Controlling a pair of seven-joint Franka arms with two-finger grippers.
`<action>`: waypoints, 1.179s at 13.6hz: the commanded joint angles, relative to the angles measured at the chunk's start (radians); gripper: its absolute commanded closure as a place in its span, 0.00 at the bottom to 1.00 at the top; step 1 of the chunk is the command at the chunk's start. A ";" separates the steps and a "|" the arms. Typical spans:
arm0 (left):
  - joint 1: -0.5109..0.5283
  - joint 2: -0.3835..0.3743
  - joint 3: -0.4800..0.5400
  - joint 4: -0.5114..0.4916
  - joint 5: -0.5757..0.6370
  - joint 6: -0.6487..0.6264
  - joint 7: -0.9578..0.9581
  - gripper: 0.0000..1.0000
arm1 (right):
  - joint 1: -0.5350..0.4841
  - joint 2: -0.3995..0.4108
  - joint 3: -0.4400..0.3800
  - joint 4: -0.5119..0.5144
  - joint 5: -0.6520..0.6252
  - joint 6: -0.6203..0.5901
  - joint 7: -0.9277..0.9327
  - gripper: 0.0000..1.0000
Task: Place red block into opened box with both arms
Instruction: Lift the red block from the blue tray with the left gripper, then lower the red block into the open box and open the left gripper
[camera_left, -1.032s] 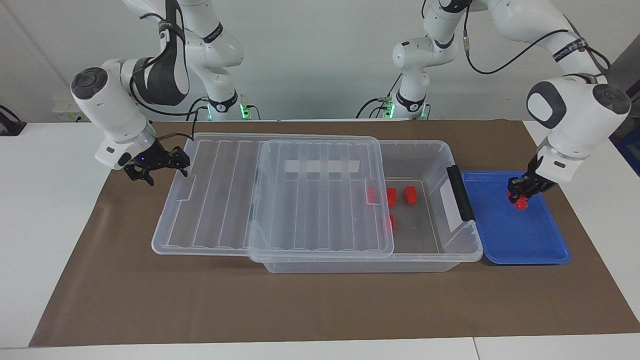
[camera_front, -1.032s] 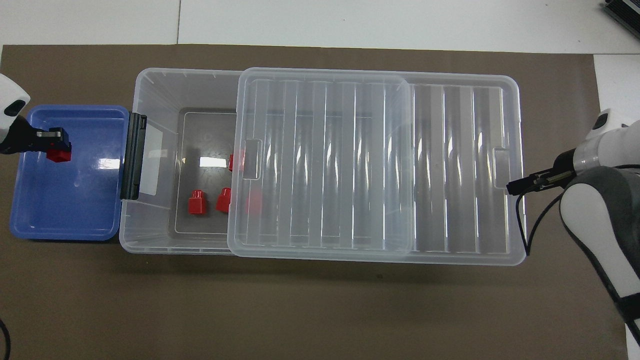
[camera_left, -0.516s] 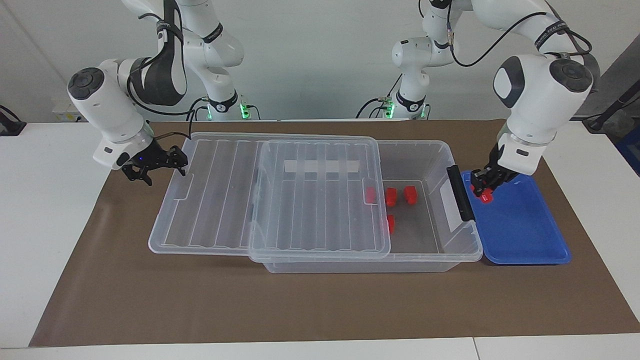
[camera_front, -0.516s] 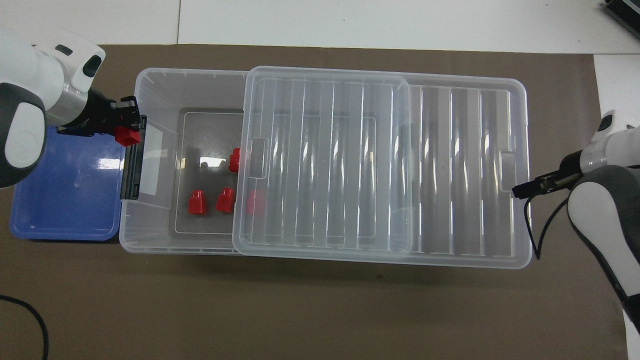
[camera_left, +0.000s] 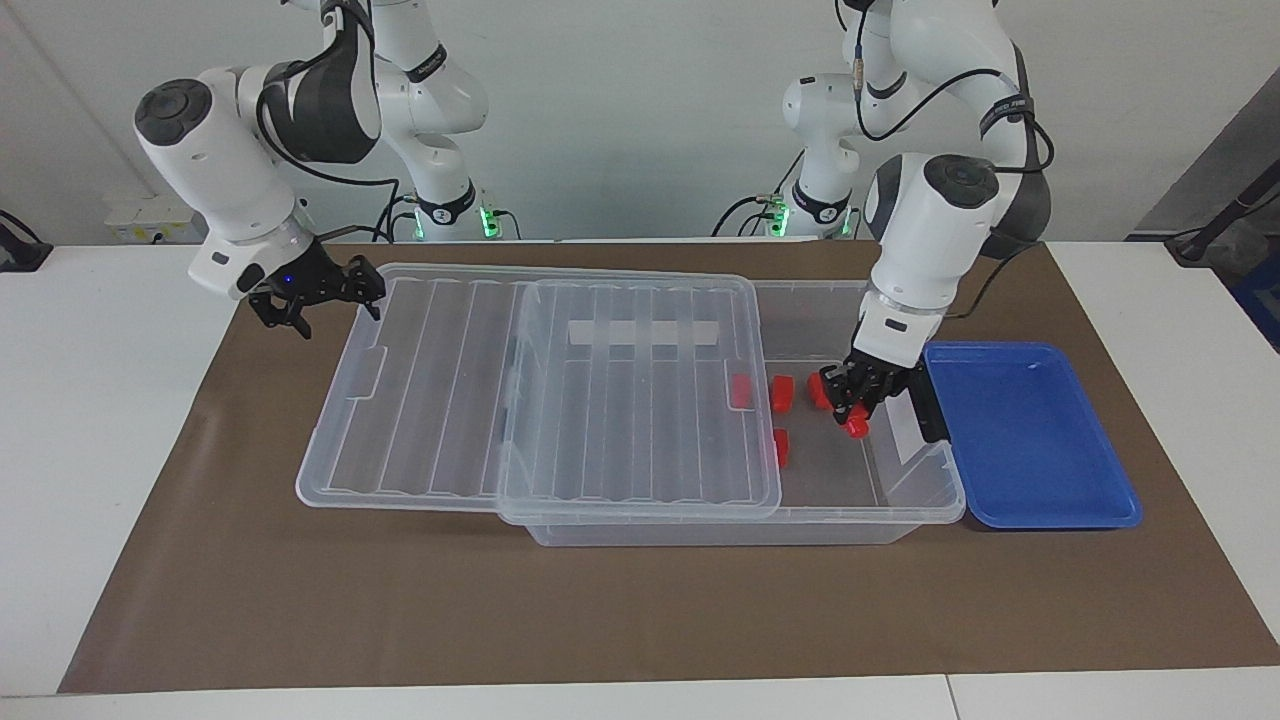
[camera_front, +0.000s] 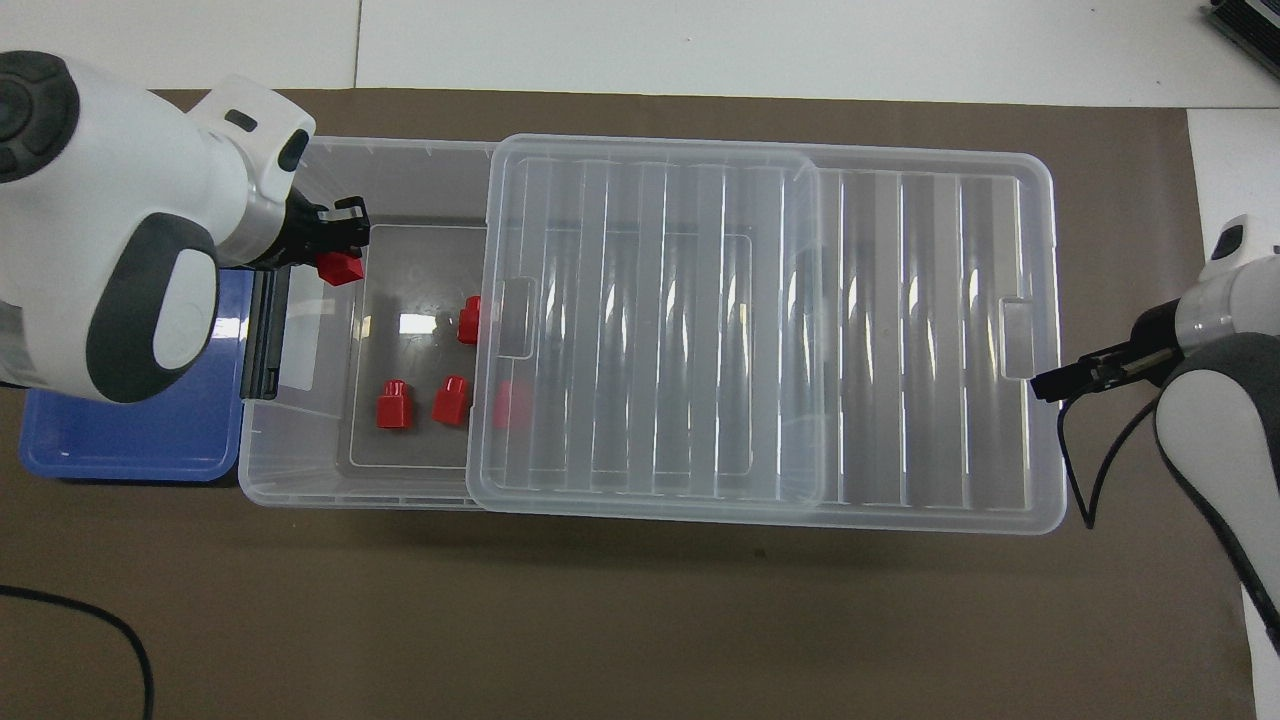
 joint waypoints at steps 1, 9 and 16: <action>-0.005 0.006 0.010 -0.047 0.079 0.057 0.003 1.00 | 0.001 -0.060 0.023 0.014 -0.003 -0.055 0.118 0.00; -0.025 0.101 0.009 -0.168 0.197 0.251 -0.005 1.00 | -0.004 -0.064 0.083 0.191 -0.068 -0.167 0.396 0.00; -0.014 0.130 0.010 -0.216 0.202 0.347 -0.006 1.00 | -0.022 0.052 0.080 0.391 -0.100 -0.234 0.396 0.00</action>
